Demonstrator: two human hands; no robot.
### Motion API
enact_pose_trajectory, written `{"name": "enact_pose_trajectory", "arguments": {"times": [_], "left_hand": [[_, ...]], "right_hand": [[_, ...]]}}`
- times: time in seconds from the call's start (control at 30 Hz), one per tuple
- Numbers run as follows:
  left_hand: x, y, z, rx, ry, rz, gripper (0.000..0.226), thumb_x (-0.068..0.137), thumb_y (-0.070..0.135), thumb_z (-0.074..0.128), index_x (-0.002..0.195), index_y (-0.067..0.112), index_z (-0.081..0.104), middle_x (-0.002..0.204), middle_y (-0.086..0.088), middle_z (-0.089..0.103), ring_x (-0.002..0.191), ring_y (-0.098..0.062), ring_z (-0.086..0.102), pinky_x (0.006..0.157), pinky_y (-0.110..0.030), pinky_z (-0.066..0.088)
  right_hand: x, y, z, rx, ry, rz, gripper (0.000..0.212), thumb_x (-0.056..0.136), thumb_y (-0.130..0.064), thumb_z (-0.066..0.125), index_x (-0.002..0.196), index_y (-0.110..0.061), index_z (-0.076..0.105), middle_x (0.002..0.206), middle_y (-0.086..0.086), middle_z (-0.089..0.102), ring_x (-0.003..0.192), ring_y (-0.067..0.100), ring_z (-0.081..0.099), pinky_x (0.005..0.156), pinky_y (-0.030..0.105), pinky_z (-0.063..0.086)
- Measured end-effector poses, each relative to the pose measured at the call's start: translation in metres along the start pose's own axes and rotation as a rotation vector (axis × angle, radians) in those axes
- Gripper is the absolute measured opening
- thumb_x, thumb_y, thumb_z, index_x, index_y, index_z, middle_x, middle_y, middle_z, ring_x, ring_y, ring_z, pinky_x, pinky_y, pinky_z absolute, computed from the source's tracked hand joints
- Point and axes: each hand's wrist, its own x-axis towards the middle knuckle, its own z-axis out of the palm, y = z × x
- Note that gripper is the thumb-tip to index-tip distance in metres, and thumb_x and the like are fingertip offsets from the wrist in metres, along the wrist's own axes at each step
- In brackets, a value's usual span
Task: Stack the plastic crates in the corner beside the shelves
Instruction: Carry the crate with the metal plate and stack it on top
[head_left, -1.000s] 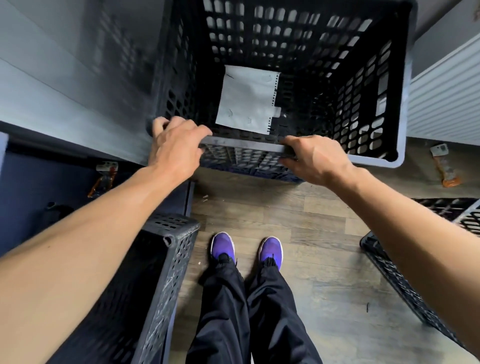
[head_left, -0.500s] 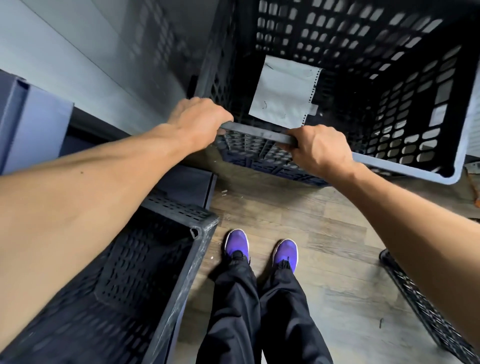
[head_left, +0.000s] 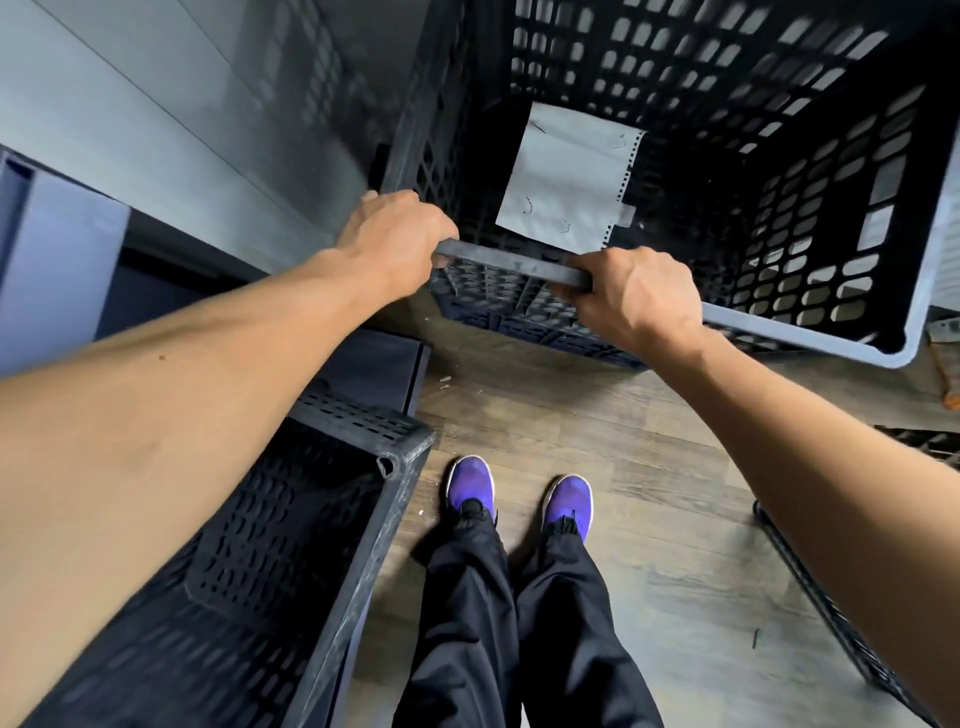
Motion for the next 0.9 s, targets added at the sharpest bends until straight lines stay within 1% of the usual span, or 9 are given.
{"name": "enact_pose_trajectory", "arguments": {"times": [0.07, 0.1, 0.17, 0.3, 0.43, 0.53, 0.73, 0.8, 0.9], "left_hand": [[-0.001, 0.012, 0.009, 0.083, 0.031, -0.051, 0.009, 0.087, 0.020, 0.064, 0.089, 0.028, 0.066, 0.084, -0.001, 0.060, 0.101, -0.024, 0.054, 0.114, -0.053, 0.009], [-0.002, 0.019, 0.013, 0.124, 0.063, -0.064, 0.006, 0.086, 0.026, 0.065, 0.092, 0.029, 0.064, 0.082, 0.002, 0.061, 0.104, -0.023, 0.055, 0.115, -0.058, -0.005], [-0.004, 0.028, 0.022, 0.152, 0.144, -0.045, 0.020, 0.085, 0.037, 0.065, 0.101, 0.027, 0.063, 0.085, 0.006, 0.062, 0.105, -0.021, 0.057, 0.113, -0.062, -0.011], [0.005, 0.022, 0.027, 0.114, 0.251, 0.086, 0.035, 0.083, 0.040, 0.070, 0.116, 0.033, 0.060, 0.092, 0.008, 0.063, 0.107, -0.019, 0.058, 0.115, -0.061, -0.005], [0.004, 0.023, 0.021, 0.089, 0.175, 0.080, 0.036, 0.084, 0.045, 0.068, 0.118, 0.036, 0.059, 0.095, 0.009, 0.064, 0.111, -0.020, 0.056, 0.115, -0.061, -0.006], [0.000, 0.022, 0.019, 0.093, 0.149, 0.084, 0.049, 0.083, 0.051, 0.065, 0.128, 0.035, 0.054, 0.107, 0.007, 0.065, 0.120, -0.020, 0.052, 0.114, -0.061, -0.010], [-0.010, 0.032, 0.018, 0.012, 0.149, 0.145, 0.056, 0.083, 0.053, 0.063, 0.133, 0.029, 0.053, 0.124, 0.004, 0.061, 0.135, -0.018, 0.040, 0.115, -0.059, -0.011], [-0.013, 0.049, 0.018, -0.068, 0.143, 0.199, 0.054, 0.087, 0.052, 0.060, 0.134, 0.027, 0.052, 0.127, 0.002, 0.059, 0.134, -0.019, 0.039, 0.118, -0.053, -0.004], [-0.013, 0.084, 0.021, -0.177, 0.125, 0.256, 0.053, 0.091, 0.056, 0.053, 0.136, 0.028, 0.050, 0.128, 0.003, 0.058, 0.128, -0.019, 0.041, 0.111, -0.043, 0.018]], "right_hand": [[-0.002, 0.000, 0.002, -0.011, 0.007, 0.005, 0.031, 0.091, -0.053, 0.051, 0.099, -0.028, 0.067, 0.070, 0.005, 0.063, 0.064, 0.033, 0.058, 0.058, 0.035, 0.044], [-0.002, 0.000, 0.003, -0.021, 0.009, 0.005, 0.031, 0.092, -0.053, 0.050, 0.097, -0.028, 0.066, 0.067, 0.002, 0.059, 0.061, 0.032, 0.057, 0.058, 0.035, 0.045], [-0.001, 0.001, 0.001, -0.041, 0.007, -0.012, 0.033, 0.093, -0.055, 0.049, 0.098, -0.027, 0.066, 0.064, 0.001, 0.055, 0.059, 0.031, 0.054, 0.057, 0.035, 0.045], [0.005, 0.004, 0.000, -0.069, 0.049, -0.082, 0.038, 0.094, -0.057, 0.045, 0.103, -0.026, 0.065, 0.069, 0.006, 0.064, 0.061, 0.034, 0.060, 0.057, 0.036, 0.047], [0.003, 0.001, -0.002, -0.050, 0.003, -0.025, 0.035, 0.093, -0.058, 0.048, 0.104, -0.029, 0.064, 0.077, 0.005, 0.068, 0.067, 0.034, 0.063, 0.061, 0.037, 0.049], [0.002, 0.001, -0.002, -0.038, -0.047, 0.014, 0.035, 0.091, -0.059, 0.048, 0.102, -0.029, 0.063, 0.082, 0.004, 0.069, 0.072, 0.033, 0.065, 0.062, 0.037, 0.049], [-0.014, 0.020, 0.002, -0.053, 0.005, 0.023, 0.023, 0.091, -0.043, 0.051, 0.102, -0.025, 0.060, 0.089, 0.002, 0.070, 0.081, 0.033, 0.066, 0.062, 0.037, 0.050], [-0.024, 0.037, 0.000, -0.030, 0.010, 0.050, 0.023, 0.091, -0.043, 0.053, 0.097, -0.022, 0.061, 0.090, 0.002, 0.069, 0.084, 0.033, 0.065, 0.062, 0.037, 0.048], [-0.042, 0.064, -0.001, -0.034, 0.053, 0.067, 0.026, 0.090, -0.045, 0.054, 0.096, -0.022, 0.064, 0.092, 0.003, 0.071, 0.090, 0.034, 0.063, 0.077, 0.040, 0.042]]}}
